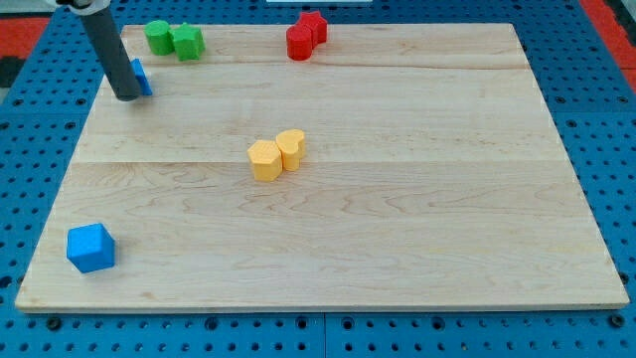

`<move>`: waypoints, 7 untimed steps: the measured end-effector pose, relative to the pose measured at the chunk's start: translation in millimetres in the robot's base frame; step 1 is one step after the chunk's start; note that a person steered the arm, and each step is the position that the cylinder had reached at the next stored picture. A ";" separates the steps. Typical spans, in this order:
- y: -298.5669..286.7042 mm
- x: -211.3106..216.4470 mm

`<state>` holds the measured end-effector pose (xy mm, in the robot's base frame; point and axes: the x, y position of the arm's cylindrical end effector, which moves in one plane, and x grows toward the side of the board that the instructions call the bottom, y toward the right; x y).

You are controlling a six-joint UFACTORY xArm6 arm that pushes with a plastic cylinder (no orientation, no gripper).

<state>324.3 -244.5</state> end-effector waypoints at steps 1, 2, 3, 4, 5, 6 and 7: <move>0.0 -5.0; 3.3 -1.1; 25.8 5.8; 80.1 3.9; 140.8 -9.1; 170.4 -27.9; 190.3 -30.4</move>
<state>293.9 -54.2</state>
